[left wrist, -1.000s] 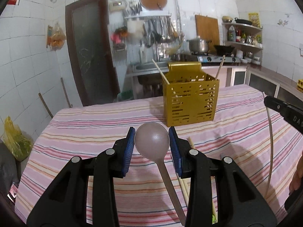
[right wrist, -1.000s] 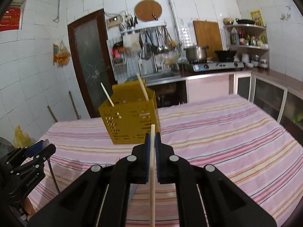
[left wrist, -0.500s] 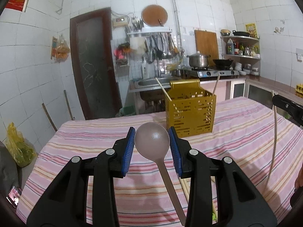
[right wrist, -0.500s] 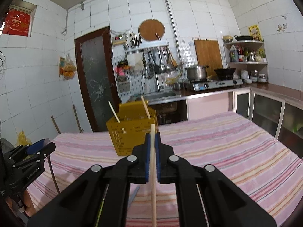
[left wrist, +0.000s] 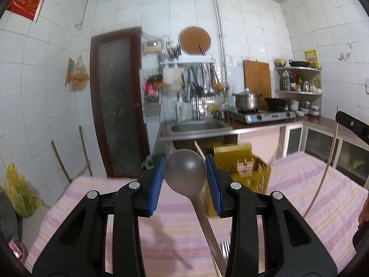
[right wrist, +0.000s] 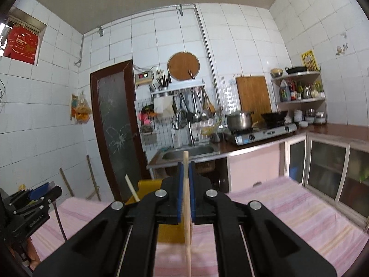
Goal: Organize utensils
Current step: 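Carry the chopstick and spoon into the yellow holder and open both tools, then close the right tool on the light-blue spatula while the left tool returns to the table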
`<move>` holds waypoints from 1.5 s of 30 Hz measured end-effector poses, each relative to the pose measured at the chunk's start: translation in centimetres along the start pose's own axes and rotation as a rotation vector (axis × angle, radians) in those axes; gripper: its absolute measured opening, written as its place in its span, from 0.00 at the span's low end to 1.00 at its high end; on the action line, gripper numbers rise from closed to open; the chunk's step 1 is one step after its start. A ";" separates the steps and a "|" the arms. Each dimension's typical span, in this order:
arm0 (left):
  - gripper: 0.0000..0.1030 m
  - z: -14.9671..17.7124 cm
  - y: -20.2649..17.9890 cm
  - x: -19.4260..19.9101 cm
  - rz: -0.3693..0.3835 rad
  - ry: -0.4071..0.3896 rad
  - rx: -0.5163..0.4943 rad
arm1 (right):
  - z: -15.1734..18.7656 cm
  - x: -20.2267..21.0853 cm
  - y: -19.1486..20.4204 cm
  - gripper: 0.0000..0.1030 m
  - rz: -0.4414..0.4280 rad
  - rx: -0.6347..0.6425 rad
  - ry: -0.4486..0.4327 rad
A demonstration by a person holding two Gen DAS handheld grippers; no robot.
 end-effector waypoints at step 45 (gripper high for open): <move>0.95 -0.2 2.0 -11.9 -0.037 0.157 0.050 | 2.8 -12.2 -0.8 0.69 0.090 0.031 0.298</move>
Point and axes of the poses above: each gripper's, at about its wrist camera, not at the fingertips, and x roughly against the way its jaws point, y to its left, z to its underside, the point moved 5 cm from there along -x, roughly the way its jaws point, and after that the axes turned 3 degrees about -y, right-handed, at the moved point
